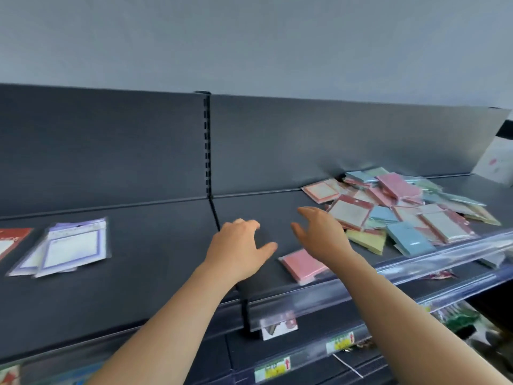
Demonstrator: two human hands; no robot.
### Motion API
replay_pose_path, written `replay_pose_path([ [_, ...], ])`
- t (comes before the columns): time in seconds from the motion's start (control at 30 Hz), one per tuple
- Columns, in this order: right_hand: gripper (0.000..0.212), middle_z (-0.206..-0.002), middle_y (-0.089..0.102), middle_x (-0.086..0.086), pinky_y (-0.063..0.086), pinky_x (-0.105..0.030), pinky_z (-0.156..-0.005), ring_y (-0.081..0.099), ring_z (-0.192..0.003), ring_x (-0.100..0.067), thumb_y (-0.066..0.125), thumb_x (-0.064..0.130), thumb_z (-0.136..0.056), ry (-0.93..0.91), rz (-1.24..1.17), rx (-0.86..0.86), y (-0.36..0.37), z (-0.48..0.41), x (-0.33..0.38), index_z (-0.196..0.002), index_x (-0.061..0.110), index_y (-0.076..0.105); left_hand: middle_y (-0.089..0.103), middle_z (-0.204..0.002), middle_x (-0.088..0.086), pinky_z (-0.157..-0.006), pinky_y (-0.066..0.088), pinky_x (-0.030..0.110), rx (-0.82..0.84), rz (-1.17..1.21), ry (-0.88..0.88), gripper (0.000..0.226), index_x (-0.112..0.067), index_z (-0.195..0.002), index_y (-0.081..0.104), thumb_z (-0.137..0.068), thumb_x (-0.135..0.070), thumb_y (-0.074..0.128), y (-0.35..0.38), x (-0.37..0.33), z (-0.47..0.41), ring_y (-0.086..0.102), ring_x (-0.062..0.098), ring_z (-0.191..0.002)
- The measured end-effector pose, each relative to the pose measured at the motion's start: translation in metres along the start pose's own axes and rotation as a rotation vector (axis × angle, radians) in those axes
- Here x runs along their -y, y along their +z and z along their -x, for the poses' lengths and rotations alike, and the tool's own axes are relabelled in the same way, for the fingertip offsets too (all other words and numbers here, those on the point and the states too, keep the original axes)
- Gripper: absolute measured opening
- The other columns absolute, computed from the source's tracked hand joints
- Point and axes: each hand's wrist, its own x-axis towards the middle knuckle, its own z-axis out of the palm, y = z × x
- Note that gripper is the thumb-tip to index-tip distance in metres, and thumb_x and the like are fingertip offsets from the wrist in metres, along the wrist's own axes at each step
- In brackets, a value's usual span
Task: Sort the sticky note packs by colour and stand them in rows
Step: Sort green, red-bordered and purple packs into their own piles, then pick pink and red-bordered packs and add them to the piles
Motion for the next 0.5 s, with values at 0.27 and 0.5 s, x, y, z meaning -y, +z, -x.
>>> replay_pose_path([
  [0.27, 0.043, -0.141, 0.047, -0.011, 0.032, -0.036, -0.106, 0.041, -0.13, -0.03, 0.053, 0.034, -0.093, 0.084, 0.148, 0.05, -0.016, -0.025, -0.121, -0.128, 0.008, 0.053, 0.048, -0.12, -0.001, -0.089, 0.042, 0.035, 0.206, -0.157, -0.087, 0.064, -0.026, -0.122, 0.057, -0.073, -0.065, 0.067, 0.049, -0.066, -0.032, 0.045, 0.022, -0.111],
  [0.5, 0.055, -0.15, 0.035, -0.01, 0.032, -0.038, -0.108, 0.038, -0.132, -0.032, 0.054, 0.043, -0.091, 0.035, 0.052, 0.183, -0.011, -0.041, -0.151, -0.133, 0.01, 0.047, 0.049, -0.117, 0.005, -0.085, 0.045, 0.036, 0.107, -0.133, -0.228, 0.04, -0.015, -0.11, 0.055, -0.086, -0.047, 0.061, 0.064, -0.07, -0.061, 0.048, 0.028, -0.106],
])
